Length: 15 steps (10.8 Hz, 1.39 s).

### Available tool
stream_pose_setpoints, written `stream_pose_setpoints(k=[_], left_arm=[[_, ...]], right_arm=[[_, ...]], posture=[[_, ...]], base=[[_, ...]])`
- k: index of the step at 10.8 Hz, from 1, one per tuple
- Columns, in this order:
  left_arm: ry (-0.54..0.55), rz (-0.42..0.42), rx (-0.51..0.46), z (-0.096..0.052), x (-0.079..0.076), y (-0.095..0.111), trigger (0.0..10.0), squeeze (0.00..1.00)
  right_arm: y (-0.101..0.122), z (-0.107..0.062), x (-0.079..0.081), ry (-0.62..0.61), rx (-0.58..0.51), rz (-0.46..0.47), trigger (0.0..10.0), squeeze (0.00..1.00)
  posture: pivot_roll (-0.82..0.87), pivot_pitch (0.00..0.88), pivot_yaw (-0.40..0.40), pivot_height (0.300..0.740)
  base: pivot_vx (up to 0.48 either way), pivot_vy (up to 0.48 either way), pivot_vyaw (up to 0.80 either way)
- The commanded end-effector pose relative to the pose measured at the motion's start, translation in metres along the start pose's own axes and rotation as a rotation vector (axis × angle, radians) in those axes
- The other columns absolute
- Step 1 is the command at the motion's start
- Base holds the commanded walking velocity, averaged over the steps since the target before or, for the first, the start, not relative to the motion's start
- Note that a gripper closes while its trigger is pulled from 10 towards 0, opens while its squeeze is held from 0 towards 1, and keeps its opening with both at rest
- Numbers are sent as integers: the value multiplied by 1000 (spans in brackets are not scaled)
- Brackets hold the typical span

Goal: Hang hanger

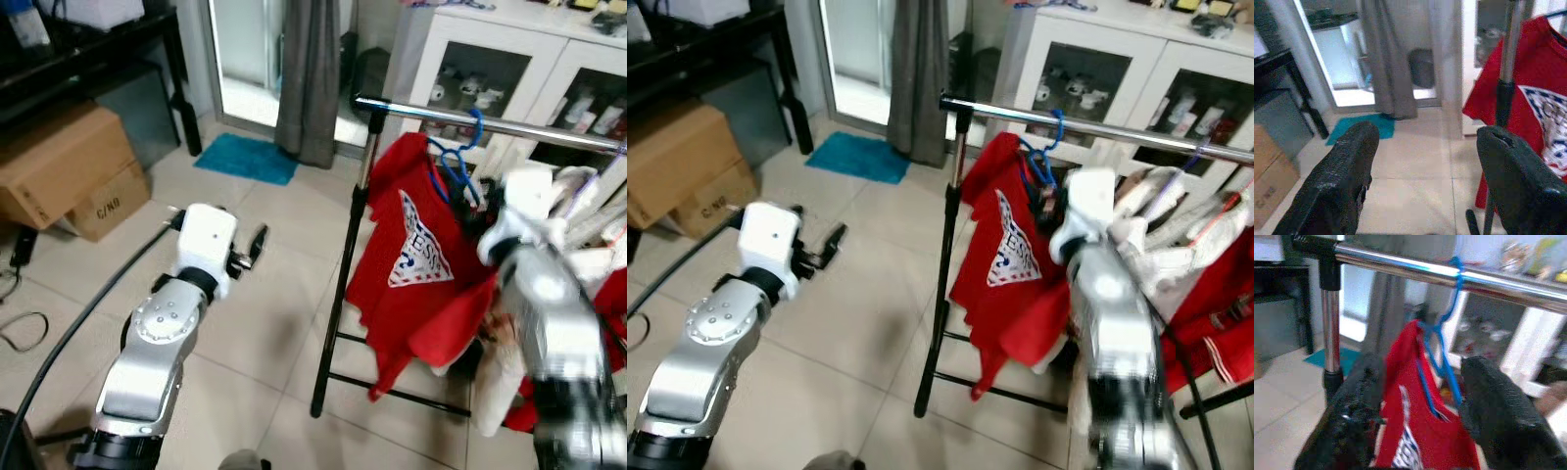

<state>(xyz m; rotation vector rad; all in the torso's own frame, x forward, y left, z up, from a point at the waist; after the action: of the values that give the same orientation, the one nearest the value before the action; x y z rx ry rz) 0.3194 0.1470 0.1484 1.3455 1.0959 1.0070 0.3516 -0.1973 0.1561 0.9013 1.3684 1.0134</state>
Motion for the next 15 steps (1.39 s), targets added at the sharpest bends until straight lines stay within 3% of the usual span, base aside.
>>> stream_pose_setpoints(k=[1,2,3,5,7,10,11,13,15], left_arm=[[25,-16,9,1,3,-3,10000,0],[3,-62,16,1,-2,-3,10000,192],[-30,-82,28,-2,-9,-6,10000,569],[-16,-53,29,-3,-7,-10,10000,1000],[13,-77,-1,-4,-1,-4,10000,1000],[-28,-47,2,-1,-6,1,10000,1000],[-52,-33,9,0,-8,1,10000,1000],[-119,-9,35,-2,-16,-2,10000,1000],[-271,7,66,-8,-35,-5,10000,988]], right_arm=[[1,-5,6,-8,-5,-29,10000,1000],[5,-17,16,-37,-33,-24,10000,1000],[-6,-19,25,2,80,41,10000,1000],[2,-17,23,-22,51,62,10000,1000],[8,-11,20,-38,46,65,10000,1000],[9,-7,21,-53,60,63,10000,1000],[13,-7,14,-101,39,72,10000,1000],[18,-8,3,-109,35,-10,10000,1000],[24,-7,-10,-113,46,5,10000,1000]], posture=[[31,0,-5,740],[30,0,-12,740],[32,0,-21,740],[50,0,-43,740],[68,0,-62,740],[69,0,-58,740],[67,0,-57,740],[63,0,-52,740],[62,0,-51,740]], base=[[0,-480,0],[0,-480,0],[0,0,0],[0,0,0],[352,0,0],[418,0,467],[431,0,0],[428,0,0],[0,0,0]])
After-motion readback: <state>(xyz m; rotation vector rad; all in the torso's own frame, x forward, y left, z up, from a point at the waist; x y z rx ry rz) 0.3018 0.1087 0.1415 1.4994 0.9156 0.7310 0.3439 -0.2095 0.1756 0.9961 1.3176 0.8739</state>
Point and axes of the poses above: a point about 5 cm out from each wrist's last joint towards the gripper, its own z axis pointing out of the wrist towards the gripper, its own y axis along the axis of the wrist's last joint, x = y × z, the point moved 4 cm from there along z, pointing out of the wrist towards the gripper, and after that the axes turned 13 degrees about -z, right-handed, at the moved point
